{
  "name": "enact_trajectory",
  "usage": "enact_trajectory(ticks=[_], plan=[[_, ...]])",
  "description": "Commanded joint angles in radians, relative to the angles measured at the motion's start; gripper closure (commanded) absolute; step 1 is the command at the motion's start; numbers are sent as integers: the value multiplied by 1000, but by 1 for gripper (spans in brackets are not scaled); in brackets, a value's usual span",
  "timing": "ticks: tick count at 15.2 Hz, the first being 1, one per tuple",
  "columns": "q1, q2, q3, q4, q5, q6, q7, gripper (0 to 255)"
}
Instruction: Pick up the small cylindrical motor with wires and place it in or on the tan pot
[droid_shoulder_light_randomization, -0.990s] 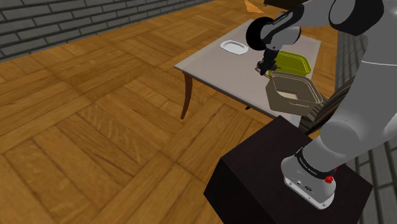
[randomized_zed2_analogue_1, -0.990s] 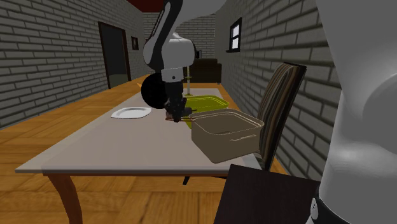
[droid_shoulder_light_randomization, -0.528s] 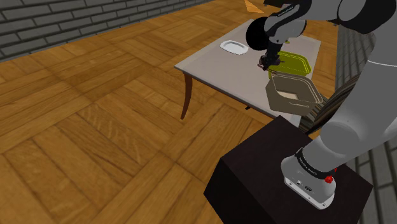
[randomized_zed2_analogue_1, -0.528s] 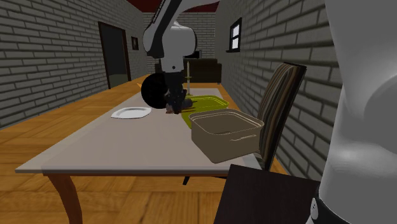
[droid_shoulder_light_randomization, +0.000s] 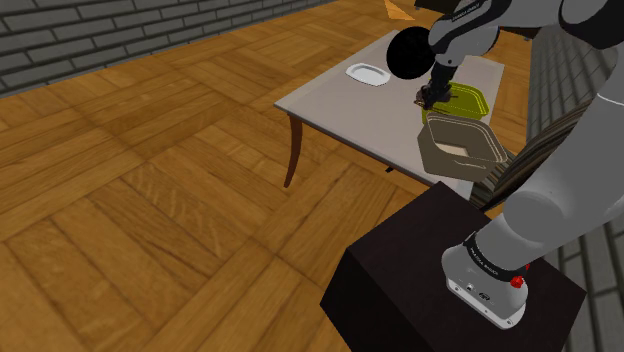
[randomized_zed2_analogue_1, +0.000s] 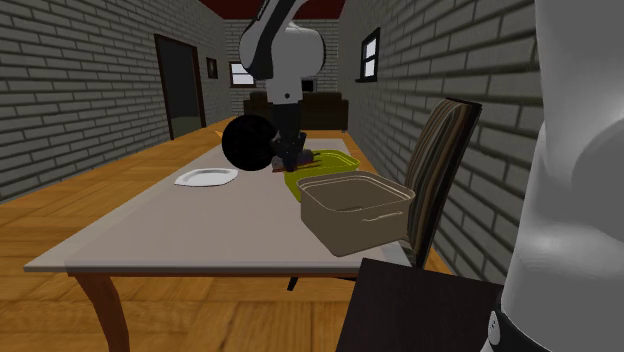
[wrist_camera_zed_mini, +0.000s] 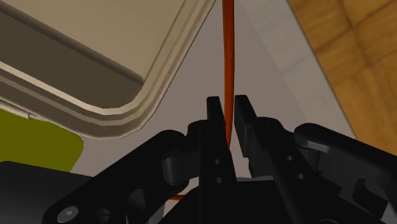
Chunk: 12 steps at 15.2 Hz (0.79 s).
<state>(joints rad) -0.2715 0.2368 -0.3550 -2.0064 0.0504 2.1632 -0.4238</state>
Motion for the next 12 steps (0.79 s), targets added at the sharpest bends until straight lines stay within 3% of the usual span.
enact_trajectory(ticks=[1,8,12], plan=[[-9,-62,-17,-82,-23,24,-17,255],[-57,-258,-79,-318,-123,83,-67,255],[-63,-244,-85,-349,-119,127,-80,255]])
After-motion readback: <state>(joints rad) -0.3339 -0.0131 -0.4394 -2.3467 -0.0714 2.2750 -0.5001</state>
